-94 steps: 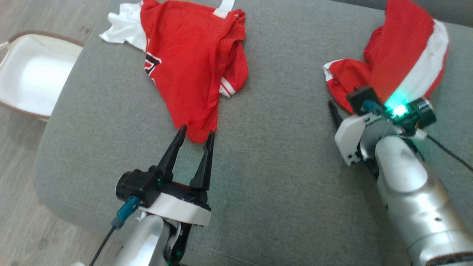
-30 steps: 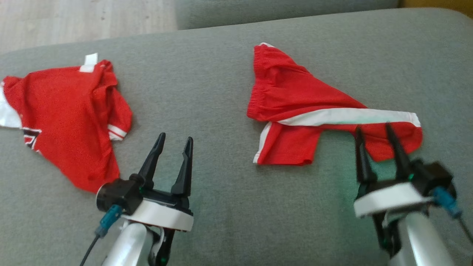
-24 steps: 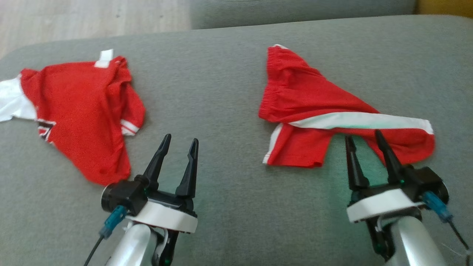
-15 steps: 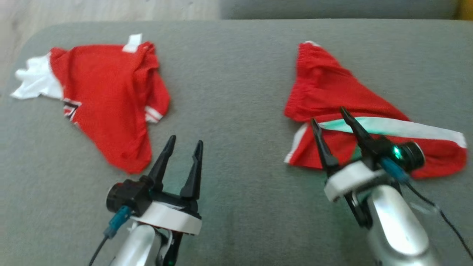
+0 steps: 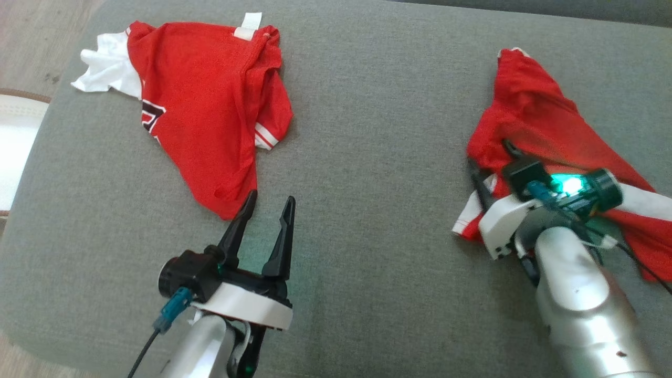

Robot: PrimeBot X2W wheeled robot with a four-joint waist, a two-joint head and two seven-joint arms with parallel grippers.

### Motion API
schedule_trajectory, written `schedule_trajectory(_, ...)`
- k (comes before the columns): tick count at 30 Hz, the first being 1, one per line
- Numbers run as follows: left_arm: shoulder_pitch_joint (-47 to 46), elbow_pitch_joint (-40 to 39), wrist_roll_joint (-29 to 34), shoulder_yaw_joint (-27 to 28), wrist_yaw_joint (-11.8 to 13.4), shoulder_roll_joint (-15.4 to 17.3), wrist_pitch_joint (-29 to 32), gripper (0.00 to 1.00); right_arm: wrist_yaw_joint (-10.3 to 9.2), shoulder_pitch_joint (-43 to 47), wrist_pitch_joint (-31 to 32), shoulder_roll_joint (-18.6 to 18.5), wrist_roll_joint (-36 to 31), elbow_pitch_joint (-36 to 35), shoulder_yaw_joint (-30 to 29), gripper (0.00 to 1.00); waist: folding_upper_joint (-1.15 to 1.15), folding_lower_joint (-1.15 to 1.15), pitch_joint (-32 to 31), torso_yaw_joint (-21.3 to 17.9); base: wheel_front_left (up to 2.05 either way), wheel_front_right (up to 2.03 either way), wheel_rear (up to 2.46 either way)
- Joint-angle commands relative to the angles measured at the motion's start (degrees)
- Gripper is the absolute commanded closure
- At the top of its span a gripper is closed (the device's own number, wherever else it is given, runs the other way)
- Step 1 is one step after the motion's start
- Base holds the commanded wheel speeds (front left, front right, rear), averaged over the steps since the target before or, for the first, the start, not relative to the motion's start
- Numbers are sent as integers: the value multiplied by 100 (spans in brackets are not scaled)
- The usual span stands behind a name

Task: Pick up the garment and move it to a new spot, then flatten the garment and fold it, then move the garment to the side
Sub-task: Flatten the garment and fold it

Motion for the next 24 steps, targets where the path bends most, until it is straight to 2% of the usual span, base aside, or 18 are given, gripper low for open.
schedule_trajectory(1,-224,-139,-45,154,-33,15,-37,0,-5,-212,-138,47,13,-108,-7,100,0,-1,15,4,0,0,0)
schedule_trajectory(3,-224,-137,-43,190,-33,11,-37,0,-5,-293,-356,54,218,-50,-164,100,0,-1,9,-37,0,0,0)
schedule_trajectory(7,-193,-98,-2,230,-33,38,-37,0,-5,-481,-836,58,1373,-109,-300,100,0,-1,-55,-229,0,0,0)
schedule_trajectory(12,-168,-88,49,312,-33,99,-37,0,-5,-831,-1006,59,2259,-514,-694,100,0,-1,-172,-539,0,0,0)
schedule_trajectory(16,-155,-95,79,342,-33,111,-37,0,-5,-1069,-1030,-87,2561,-973,-1212,100,0,-1,-297,-699,0,0,0)
schedule_trajectory(20,-124,-95,94,304,-33,108,-37,0,-5,-1369,-940,-589,2728,-1331,-1564,100,0,-1,-429,-771,0,0,0)
schedule_trajectory(22,-106,-100,83,294,-33,103,-37,0,-5,-1474,-926,-842,2534,-1489,-1590,100,0,-1,-468,-762,0,0,0)
schedule_trajectory(24,-86,-108,68,282,-33,99,-37,0,-5,-1585,-909,-939,2460,-1638,-1667,100,0,-1,-505,-732,0,0,0)
